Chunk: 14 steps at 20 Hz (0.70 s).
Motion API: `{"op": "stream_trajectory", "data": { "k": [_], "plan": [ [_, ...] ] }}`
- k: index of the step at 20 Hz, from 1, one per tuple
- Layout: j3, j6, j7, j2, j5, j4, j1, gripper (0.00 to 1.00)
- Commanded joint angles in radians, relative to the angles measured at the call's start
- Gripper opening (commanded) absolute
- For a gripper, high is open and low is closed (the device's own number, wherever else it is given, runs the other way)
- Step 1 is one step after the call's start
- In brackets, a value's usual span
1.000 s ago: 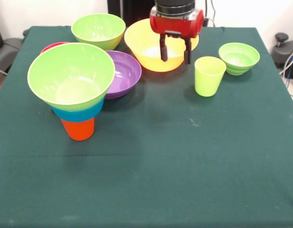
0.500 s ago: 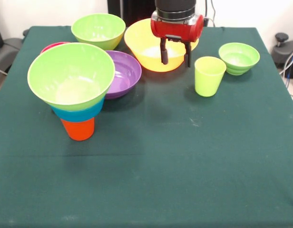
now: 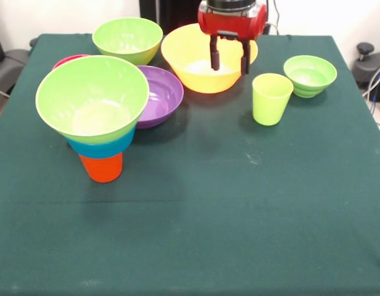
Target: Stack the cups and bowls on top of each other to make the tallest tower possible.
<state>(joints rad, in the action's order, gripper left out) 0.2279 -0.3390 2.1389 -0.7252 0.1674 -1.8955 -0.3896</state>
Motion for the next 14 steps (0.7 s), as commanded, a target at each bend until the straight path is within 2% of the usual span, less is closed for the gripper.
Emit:
{"op": "stream_trajectory", "data": {
  "k": [1, 14],
  "plan": [
    [0.004, 0.037, 0.118, -0.005, -0.012, -0.063, 0.018, 1.00],
    [-0.023, 0.171, 0.123, 0.110, 0.013, -0.045, 0.022, 1.00]
  ]
}}
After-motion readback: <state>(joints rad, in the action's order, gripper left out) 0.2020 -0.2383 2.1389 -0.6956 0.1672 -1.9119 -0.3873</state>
